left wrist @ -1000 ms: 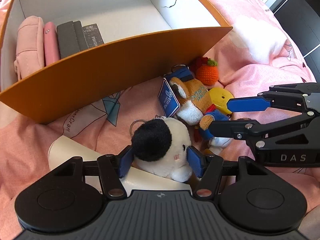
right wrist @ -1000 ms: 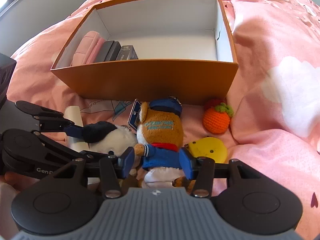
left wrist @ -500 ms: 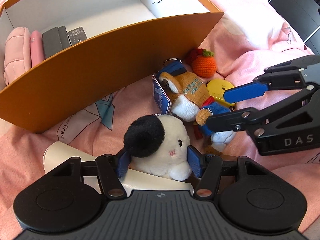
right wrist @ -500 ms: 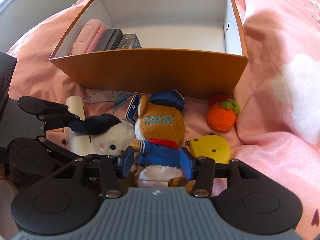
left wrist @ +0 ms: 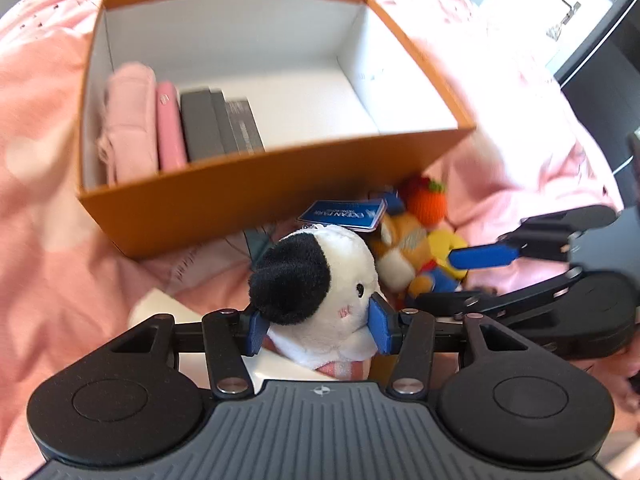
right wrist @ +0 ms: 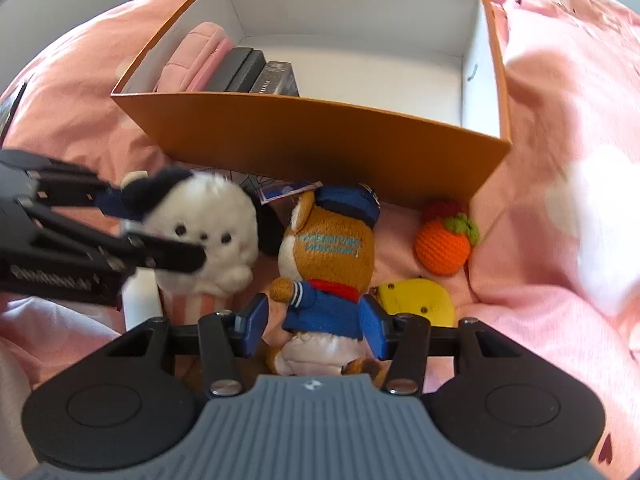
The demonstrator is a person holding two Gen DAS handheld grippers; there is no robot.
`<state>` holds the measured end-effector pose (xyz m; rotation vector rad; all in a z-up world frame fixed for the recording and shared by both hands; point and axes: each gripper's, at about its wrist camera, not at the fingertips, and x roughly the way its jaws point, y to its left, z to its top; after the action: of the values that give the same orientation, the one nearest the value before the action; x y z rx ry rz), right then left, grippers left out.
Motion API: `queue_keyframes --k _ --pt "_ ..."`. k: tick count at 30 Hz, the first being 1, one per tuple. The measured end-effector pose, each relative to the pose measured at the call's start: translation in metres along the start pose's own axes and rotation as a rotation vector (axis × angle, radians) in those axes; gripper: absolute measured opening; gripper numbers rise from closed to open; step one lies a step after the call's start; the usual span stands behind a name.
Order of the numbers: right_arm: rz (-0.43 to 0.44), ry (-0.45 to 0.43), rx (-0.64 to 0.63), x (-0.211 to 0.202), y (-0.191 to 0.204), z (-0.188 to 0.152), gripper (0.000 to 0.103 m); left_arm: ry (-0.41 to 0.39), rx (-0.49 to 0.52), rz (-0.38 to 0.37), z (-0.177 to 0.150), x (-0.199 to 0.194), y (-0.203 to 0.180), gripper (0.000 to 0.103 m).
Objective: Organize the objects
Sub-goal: 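Lift both plush toys up over the orange box wall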
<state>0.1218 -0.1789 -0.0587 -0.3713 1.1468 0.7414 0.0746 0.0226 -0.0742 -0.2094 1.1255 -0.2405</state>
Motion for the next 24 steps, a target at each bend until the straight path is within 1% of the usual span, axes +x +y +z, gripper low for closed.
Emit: queue_keyframes --k 5,10,12,16,17,19,24 --pt "-0.023 0.017 -0.003 0.014 0.009 0.012 0.053 -0.032 -0.021 -0.005 0.008 -0.012 0.001 0.058" --pt "-0.118 0.028 -0.040 0.031 0.018 0.018 0.053 -0.045 -0.025 -0.003 0.013 -0.016 0.000 0.058" --pt "-0.138 0.031 -0.055 0.036 0.020 0.019 0.054 -0.047 -0.024 -0.001 0.014 -0.017 0.000 0.058" --pt "-0.135 0.031 -0.042 0.040 0.018 0.016 0.053 -0.055 -0.021 0.001 0.015 -0.020 -0.001 0.058" --pt "-0.131 0.029 -0.033 0.040 0.017 0.016 0.052 -0.059 -0.020 0.000 0.015 -0.021 -0.002 0.058" --pt "-0.122 0.019 -0.017 0.037 0.015 0.014 0.047 -0.062 -0.020 0.001 0.016 -0.023 -0.002 0.058" --pt "-0.109 -0.019 -0.004 0.021 0.015 0.011 0.043 -0.064 -0.024 -0.009 0.018 -0.031 -0.003 0.058"
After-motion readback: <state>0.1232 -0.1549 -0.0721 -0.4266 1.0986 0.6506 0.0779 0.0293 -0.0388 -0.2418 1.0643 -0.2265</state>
